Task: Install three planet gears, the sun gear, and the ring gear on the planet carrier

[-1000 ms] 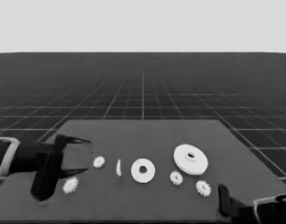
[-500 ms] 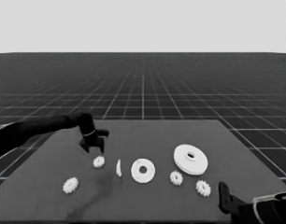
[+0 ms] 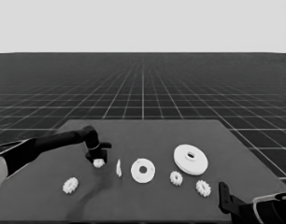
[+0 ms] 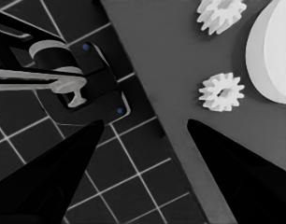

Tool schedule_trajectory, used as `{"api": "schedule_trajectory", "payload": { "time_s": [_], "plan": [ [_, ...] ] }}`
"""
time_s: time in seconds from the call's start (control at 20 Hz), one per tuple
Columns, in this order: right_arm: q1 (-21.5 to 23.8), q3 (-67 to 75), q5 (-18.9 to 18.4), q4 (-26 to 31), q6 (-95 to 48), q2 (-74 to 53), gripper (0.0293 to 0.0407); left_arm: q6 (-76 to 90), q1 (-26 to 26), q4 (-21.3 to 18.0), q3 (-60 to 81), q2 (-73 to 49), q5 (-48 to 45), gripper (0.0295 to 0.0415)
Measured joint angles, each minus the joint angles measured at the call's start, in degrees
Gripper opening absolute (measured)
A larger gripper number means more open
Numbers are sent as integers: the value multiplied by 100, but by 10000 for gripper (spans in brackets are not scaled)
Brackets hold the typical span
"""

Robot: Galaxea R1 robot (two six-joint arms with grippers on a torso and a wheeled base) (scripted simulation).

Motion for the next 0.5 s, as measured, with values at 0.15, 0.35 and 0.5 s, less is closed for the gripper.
{"api": "schedule_trajectory", "payload": {
  "time_s": [0.15, 0.35, 0.5],
  "plan": [
    [0, 0, 0, 0, 0, 0, 385, 2, 1, 2, -6, 2, -3, 312],
    [0, 0, 0, 0, 0, 0, 385, 3, 1, 3, -7, 3, -4, 312],
    [0, 0, 0, 0, 0, 0, 385, 3, 1, 3, -6, 3, -4, 312]
  ]
}}
